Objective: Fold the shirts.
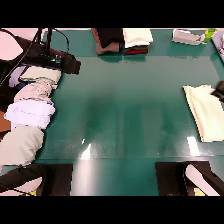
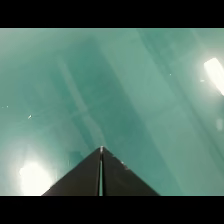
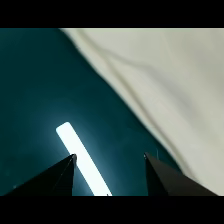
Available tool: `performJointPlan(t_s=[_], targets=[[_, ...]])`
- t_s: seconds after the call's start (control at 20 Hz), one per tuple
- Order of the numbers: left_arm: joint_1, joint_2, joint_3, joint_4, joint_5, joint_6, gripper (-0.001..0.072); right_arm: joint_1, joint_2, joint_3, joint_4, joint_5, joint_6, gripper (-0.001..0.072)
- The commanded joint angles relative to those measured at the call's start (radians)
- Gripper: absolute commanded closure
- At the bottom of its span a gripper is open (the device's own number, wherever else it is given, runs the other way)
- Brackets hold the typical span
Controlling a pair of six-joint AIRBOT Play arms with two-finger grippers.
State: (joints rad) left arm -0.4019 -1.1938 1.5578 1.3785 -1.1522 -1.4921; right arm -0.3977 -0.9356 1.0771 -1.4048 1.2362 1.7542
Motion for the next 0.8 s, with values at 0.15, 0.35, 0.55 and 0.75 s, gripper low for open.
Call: performJointPlan(t_s=[0.15, 0.35, 0.55, 0.75], targets=[[0.0, 0.001, 0.0, 0.002, 0.016, 0.0, 0.068, 0.502, -0.074, -0.011, 0.042, -0.069, -0.001, 0.0257], [0.0, 0.001, 0.0, 0.002, 0.016, 0.0, 0.068, 0.661, -0.13, -0.011, 0.042, -0.101, -0.001, 0.0693], [0.0, 0.001, 0.0, 0.002, 0.016, 0.0, 0.068, 0.713, -0.156, -0.011, 0.043, -0.101, -0.001, 0.0691], [0.0, 0.001, 0.0, 0.002, 0.016, 0.0, 0.068, 0.712, -0.156, -0.011, 0.05, -0.1, -0.001, 0.0691]])
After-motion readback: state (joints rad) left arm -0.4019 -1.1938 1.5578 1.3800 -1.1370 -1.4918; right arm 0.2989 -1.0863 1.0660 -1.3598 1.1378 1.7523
